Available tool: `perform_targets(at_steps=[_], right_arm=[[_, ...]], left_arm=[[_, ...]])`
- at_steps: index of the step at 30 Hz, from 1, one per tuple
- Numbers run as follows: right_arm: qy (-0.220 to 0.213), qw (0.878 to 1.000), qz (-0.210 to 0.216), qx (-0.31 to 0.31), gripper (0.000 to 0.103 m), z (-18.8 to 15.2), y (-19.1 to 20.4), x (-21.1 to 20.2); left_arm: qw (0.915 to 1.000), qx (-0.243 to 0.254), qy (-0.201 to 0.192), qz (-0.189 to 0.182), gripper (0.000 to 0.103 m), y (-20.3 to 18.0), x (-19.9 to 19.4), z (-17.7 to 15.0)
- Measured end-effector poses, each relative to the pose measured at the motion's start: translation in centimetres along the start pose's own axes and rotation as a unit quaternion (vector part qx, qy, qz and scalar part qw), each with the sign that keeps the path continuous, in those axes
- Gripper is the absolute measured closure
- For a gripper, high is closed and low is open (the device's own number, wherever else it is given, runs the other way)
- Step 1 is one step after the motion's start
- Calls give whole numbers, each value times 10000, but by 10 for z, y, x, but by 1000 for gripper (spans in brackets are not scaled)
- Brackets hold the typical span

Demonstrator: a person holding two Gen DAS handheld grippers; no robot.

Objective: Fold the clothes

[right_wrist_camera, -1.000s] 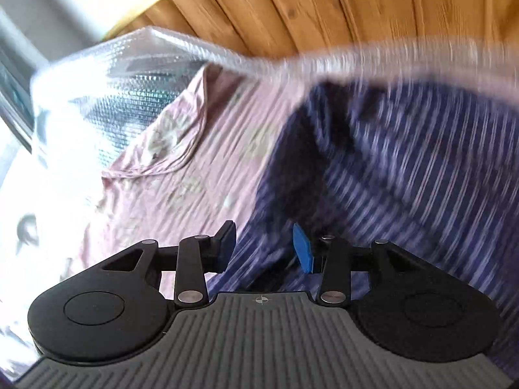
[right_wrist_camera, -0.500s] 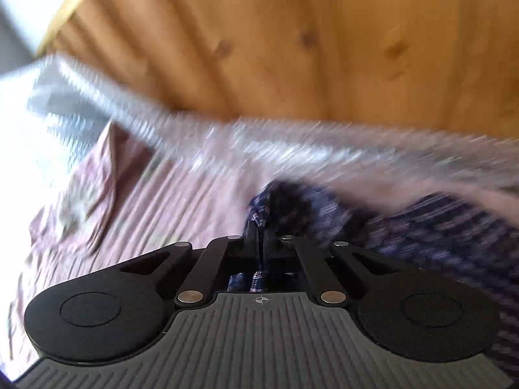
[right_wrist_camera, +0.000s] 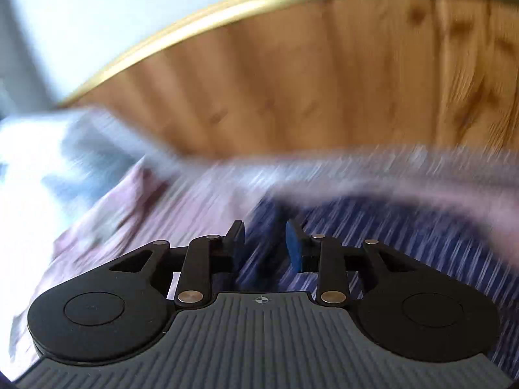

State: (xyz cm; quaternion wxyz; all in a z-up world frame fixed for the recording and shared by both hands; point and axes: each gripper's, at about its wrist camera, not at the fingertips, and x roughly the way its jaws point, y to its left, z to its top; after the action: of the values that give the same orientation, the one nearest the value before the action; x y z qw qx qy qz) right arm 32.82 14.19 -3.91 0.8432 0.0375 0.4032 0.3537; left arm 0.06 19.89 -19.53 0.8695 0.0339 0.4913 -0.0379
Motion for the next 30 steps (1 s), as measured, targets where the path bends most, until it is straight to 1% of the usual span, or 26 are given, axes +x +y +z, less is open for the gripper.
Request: perform_targets(at_steps=[1,2,3,5,6,7,8,9,10,11,13,14,16,18,20,21,23,24,25,26,27,28,29,30], right_arm=[[250,9997,-12,-81,72,-17,-2,-1],[499,9986,-44,-166,72,-35,-5,-1],[748,9962,-357,-282,72,-54,-14,0],[1010,9892,-1007,-328,79,-83,-39,-8],[782,9921,-975,84,68,-85,-52,-33],[544,9928,-947,486,63,-87,-65,-59],[178,9919,-1006,749,56,-94,-76,-91],[-187,9890,-1063,1011,36,-100,-87,-123],[-540,9839,-1135,1268,22,-107,-98,-154],[-691,9761,-1437,1480,20,-119,-110,-176],[-589,9633,-1825,1880,21,-151,-137,-209],[-450,9590,-1878,2074,21,-168,-149,-217],[-133,9579,-1747,2272,21,-199,-158,-225],[-66,9601,-1602,2292,21,-221,-161,-227],[-217,9583,-1299,2536,21,-228,-161,-230],[-294,9567,-1140,2663,21,-231,-161,-231],[-497,9468,-648,3111,22,-235,-162,-230],[-601,9402,-409,3328,22,-237,-162,-229],[-736,9327,-289,3519,22,-240,-161,-227],[-769,9253,-266,3704,24,-242,-163,-221],[-658,9235,-277,3768,49,-239,-163,-211],[-487,9275,-236,3699,80,-237,-166,-199],[-372,9339,-345,3539,102,-232,-165,-194],[-394,9408,-584,3315,103,-225,-161,-199]], left_arm=[[9999,151,68,22,78,-5,5,-6],[9996,270,25,102,78,-9,6,-14],[9993,331,15,159,78,-12,5,-20],[9995,190,167,181,78,-10,-1,-25],[9992,157,278,223,78,-9,-4,-29],[9989,164,332,280,77,-10,-8,-33],[9987,188,336,343,77,-12,-11,-39],[9983,231,322,426,77,-15,-14,-45],[9977,298,323,517,77,-18,-17,-48],[9969,381,341,605,77,-22,-19,-50],[9940,641,451,763,77,-30,-21,-50],[9918,811,514,839,77,-34,-22,-51],[9865,1143,640,982,77,-42,-24,-49],[9816,1360,754,1111,76,-48,-30,-42],[9807,1397,508,1272,76,-52,-47,-26],[9807,1392,297,1343,74,-54,-57,-13],[9794,1393,-116,1457,69,-59,-76,12],[9787,1432,-294,1440,65,-64,-82,25],[9781,1478,-458,1394,63,-70,-86,37],[9777,1546,-580,1297,63,-78,-89,49],[9766,1629,-677,1230,62,-87,-89,57],[9753,1710,-775,1164,62,-95,-90,66],[9736,1792,-881,1106,63,-104,-92,73],[9718,1849,-1009,1063,62,-112,-98,77]])
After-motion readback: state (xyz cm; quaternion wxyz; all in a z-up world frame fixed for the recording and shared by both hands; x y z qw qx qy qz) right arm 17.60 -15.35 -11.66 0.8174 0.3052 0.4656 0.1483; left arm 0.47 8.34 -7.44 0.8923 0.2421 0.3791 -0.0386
